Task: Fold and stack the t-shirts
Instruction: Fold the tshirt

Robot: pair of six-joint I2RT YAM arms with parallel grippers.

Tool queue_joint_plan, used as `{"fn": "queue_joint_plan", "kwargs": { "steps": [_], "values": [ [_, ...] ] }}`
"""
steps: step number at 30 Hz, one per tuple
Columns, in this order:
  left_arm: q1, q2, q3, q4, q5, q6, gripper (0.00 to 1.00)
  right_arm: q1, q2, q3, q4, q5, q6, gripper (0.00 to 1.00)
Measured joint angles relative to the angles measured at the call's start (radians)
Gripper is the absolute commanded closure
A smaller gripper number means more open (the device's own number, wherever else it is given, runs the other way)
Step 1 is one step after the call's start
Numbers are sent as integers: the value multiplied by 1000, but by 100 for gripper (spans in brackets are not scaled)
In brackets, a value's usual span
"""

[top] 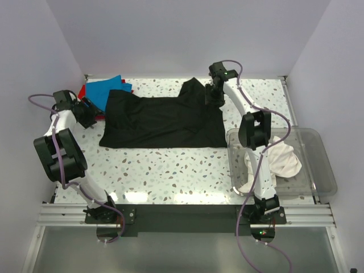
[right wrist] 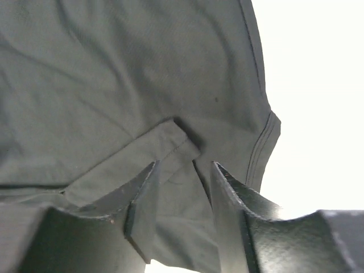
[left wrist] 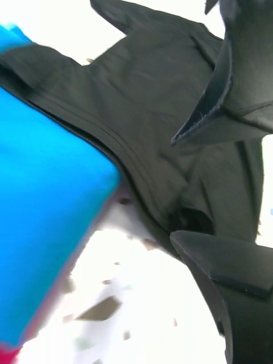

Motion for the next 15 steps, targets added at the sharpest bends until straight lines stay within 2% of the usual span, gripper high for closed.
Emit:
{"fn": "queue_joint_plan", "kwargs": {
  "steps": [4,7,15],
  "values": [
    [-17,-37,14,32,-61,-6,27,-4,-69,-106,51,-29,0,55],
    [-80,-74,12,35,-114,-1,26,13,-142,-195,74,-52,-3,59],
    [-459,-93,-103,91,-142,-5,26,150,-198,-312,118,-85,-5,67]
  ]
}}
